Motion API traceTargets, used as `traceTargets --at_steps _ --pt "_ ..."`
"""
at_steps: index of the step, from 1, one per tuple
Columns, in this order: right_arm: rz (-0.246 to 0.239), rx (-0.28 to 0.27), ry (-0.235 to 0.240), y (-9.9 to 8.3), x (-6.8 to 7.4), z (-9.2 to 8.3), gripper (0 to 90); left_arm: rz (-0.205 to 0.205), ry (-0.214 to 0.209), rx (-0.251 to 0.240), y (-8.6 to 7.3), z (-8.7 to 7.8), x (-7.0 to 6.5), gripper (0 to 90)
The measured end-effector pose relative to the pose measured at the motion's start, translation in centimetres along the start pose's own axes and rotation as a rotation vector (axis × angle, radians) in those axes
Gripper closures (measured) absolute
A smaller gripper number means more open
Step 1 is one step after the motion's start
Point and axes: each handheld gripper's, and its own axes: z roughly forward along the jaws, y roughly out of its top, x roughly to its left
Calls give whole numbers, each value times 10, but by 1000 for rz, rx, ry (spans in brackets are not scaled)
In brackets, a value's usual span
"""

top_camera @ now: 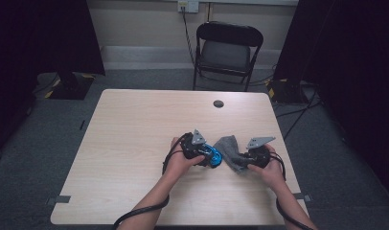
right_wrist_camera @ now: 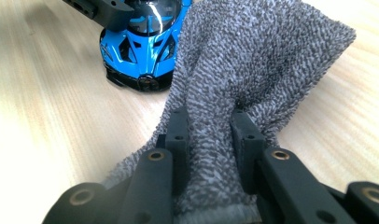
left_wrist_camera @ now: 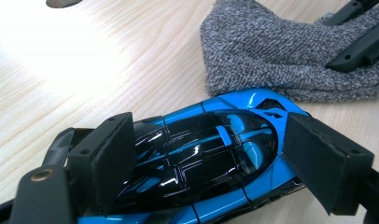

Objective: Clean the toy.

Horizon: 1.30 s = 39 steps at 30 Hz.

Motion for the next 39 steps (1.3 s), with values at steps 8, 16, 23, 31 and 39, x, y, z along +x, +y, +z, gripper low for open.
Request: traceTargets --at_steps 8,16,23,31,39 --pt "26 -12 -1 -6 5 -5 729 5 4 -1 0 0 -1 170" --pt "36 -2 -7 -11 12 -10 724 10 7 2 0 0 -1 170" --pt "31 -1 -12 -15 18 -14 723 9 10 4 0 1 -2 170" --pt "16 13 -19 -16 26 -17 723 15 11 -1 -1 1 -2 166" --pt "12 26 -1 -19 32 -20 723 20 12 -1 -1 0 -2 166"
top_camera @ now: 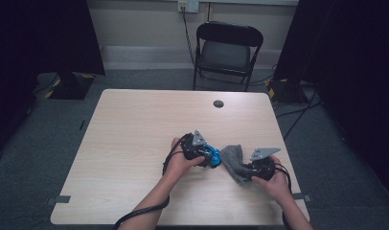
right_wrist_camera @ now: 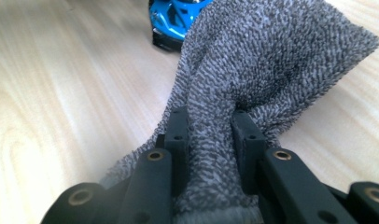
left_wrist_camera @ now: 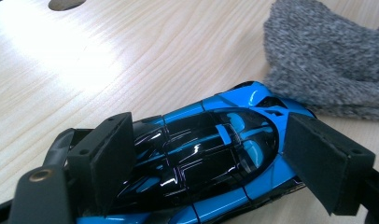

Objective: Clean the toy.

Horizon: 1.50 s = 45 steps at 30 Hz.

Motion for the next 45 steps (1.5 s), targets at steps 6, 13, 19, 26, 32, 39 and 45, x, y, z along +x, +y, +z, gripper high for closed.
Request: traceTargets --at_steps 6,13,19,26,32,39,45 --pt "-14 7 17 -6 8 -6 720 -5 -2 7 1 0 0 166" --pt "-27 6 38 -5 15 -12 714 -5 -14 7 1 -1 2 165" --pt "-59 -15 54 3 23 -17 710 -21 -35 20 3 -2 6 174" --pt "-51 -50 51 5 23 -23 710 -16 -42 12 8 -9 6 190" --pt "-43 -56 42 5 23 -25 710 -7 -40 0 14 -28 10 191" --pt "-43 -75 48 18 35 -18 705 -32 -17 8 -5 -61 22 188" --pt "-82 -75 74 36 51 -3 703 -62 1 5 -27 -88 31 193"
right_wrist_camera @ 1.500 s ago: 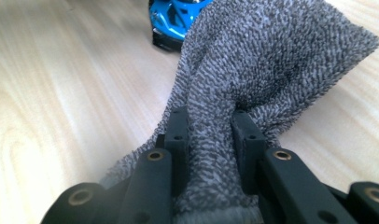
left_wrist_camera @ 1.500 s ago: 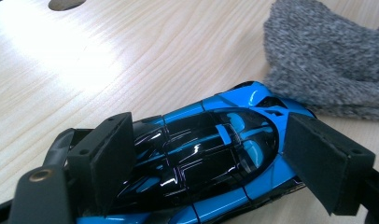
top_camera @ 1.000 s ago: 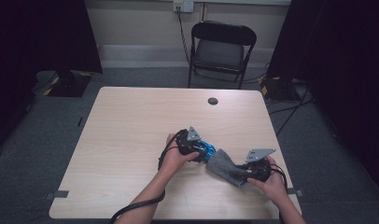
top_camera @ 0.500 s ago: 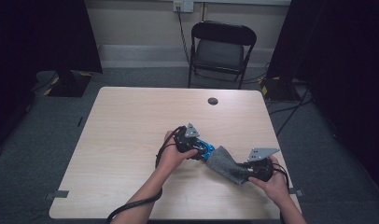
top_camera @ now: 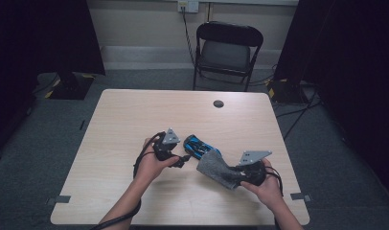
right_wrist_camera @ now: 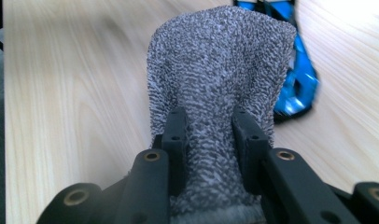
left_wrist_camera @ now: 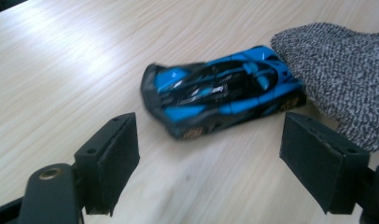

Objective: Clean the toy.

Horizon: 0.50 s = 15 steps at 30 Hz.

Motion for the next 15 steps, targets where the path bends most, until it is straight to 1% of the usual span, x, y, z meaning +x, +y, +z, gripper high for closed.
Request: traceTargets --at_steps 2,5,6,9,11,15 --pt "0 4 17 5 5 8 702 -11 10 -7 -8 -9 4 193" --pt "-14 7 46 10 12 21 699 -31 31 -6 -20 -21 8 195" --pt "-23 9 53 13 15 26 698 -30 36 -4 -23 -23 9 198" --pt "-42 20 54 19 19 37 698 -50 41 -3 -33 -31 10 200" --pt "-42 17 68 24 22 48 698 -56 52 -3 -38 -36 11 201" --pt "-49 18 84 33 26 65 698 -86 56 -13 -48 -45 12 203"
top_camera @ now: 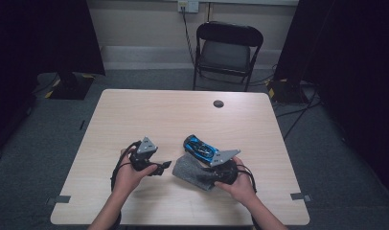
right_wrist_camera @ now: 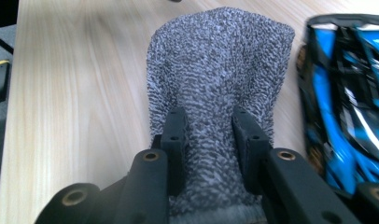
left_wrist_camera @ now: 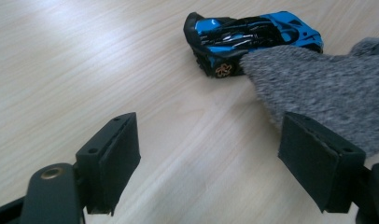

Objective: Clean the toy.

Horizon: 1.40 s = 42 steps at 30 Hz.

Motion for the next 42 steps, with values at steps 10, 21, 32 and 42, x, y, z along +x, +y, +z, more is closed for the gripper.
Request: traceTargets --at_steps 10,21,32,42 --pt "-11 30 47 19 4 46 686 -52 -15 -5 -17 -13 1 203" --pt "31 16 -2 32 2 70 660 -80 -40 8 -23 -16 -1 222" --pt "4 29 -47 46 5 76 449 -90 -83 22 -24 -16 -9 245" --pt "-1 -36 -79 42 -15 34 555 -93 -111 39 -22 -14 -17 292"
